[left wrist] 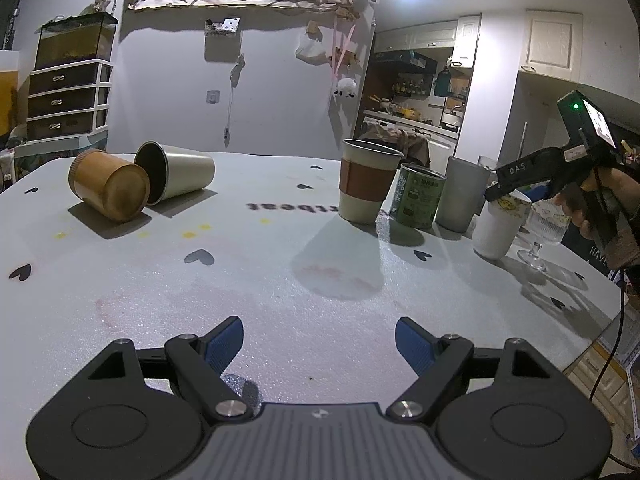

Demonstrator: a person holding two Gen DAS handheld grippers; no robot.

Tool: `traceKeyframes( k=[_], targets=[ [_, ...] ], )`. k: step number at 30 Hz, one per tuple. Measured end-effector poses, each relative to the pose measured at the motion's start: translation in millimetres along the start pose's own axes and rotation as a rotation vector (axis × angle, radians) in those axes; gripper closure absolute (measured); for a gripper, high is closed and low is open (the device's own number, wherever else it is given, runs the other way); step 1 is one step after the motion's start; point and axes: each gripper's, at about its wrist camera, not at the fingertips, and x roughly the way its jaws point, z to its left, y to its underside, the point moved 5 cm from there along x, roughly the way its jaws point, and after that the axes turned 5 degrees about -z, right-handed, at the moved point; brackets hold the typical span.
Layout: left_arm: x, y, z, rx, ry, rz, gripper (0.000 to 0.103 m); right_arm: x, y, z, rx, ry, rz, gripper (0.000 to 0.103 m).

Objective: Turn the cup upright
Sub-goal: 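Turn the cup upright with the right tool and set it beside the glass, then open the right tool and withdraw it from the upright cup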

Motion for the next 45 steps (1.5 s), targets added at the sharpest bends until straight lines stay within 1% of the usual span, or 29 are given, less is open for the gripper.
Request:
traceKeyframes(
  k=[3,6,8,10,13,18,21,24,26,30,33,35,36,37,42,43,45],
  targets=[
    [0.0,0.0,-0.3,-0.001,0.002,0.0,0.019,0.5,-0.6,1.4,0.0,0.005,0.001,0.036],
    [0.4,-0.9,-0.5,0.002,0.002,0.001,0.019,1.1,-1.0,2.2,0.001,0.007,0.005,0.032],
    [0.7,-1.8,-1.9,0.003,0.001,0.002,0.019,-1.2,-1.5,1.6,0.016,0.001,0.009,0.024],
    [0.2,-2.9,-3.1,0.007,0.001,0.0,0.019,-6.8,-3.6,-0.4,0.029,-0.013,-0.004,0.019],
    [-1.6,-6.4,-5.5,0.011,0.0,-0.008,0.019,-21.6,-7.9,-5.2,0.045,-0.013,-0.039,0.019],
    [-6.7,-15.9,-10.6,0.016,-0.006,-0.03,0.019,-74.9,-4.7,-14.3,0.094,-0.06,-0.164,0.019],
    [-10.0,-23.2,-16.4,0.032,-0.009,-0.047,0.019,-111.8,7.8,-15.1,0.102,-0.092,-0.245,0.018],
    [-13.7,-31.2,-24.6,0.046,-0.008,-0.066,0.019,-144.9,28.4,-15.3,0.108,-0.097,-0.324,0.018],
    [-16.0,-35.8,-30.6,0.053,-0.005,-0.079,0.019,-160.5,43.1,-15.4,0.117,-0.097,-0.363,0.018],
    [-20.0,-39.8,-42.7,0.062,0.006,-0.095,0.019,-182.7,73.3,-12.7,0.12,-0.069,-0.428,0.018],
    [-23.0,-41.8,-52.3,0.074,0.013,-0.108,0.019,-192.3,94.7,-7.8,0.128,-0.06,-0.453,0.017],
    [-25.1,-42.9,-58.5,0.087,0.014,-0.118,0.018,-197.5,105.9,-5.0,0.136,-0.054,-0.464,0.013],
    [-26.0,-43.3,-61.1,0.093,0.014,-0.122,0.017,-199.6,110.2,-3.8,0.136,-0.05,-0.469,0.012],
    [-27.1,-43.6,-63.5,0.099,0.014,-0.128,0.015,-202.0,115.1,-2.2,0.132,-0.045,-0.472,0.012],
    [-34.8,-43.3,-72.6,0.121,0.008,-0.153,0.002,-208.8,131.3,4.9,0.103,-0.017,-0.473,0.008],
    [-36.2,-43.3,-73.4,0.123,0.004,-0.157,0.001,-209.6,133.1,5.1,0.1,-0.012,-0.472,0.007],
    [-39.6,-43.4,-74.9,0.128,-0.001,-0.166,0.0,-212.0,136.8,4.7,0.101,-0.011,-0.469,0.002]
  ],
)
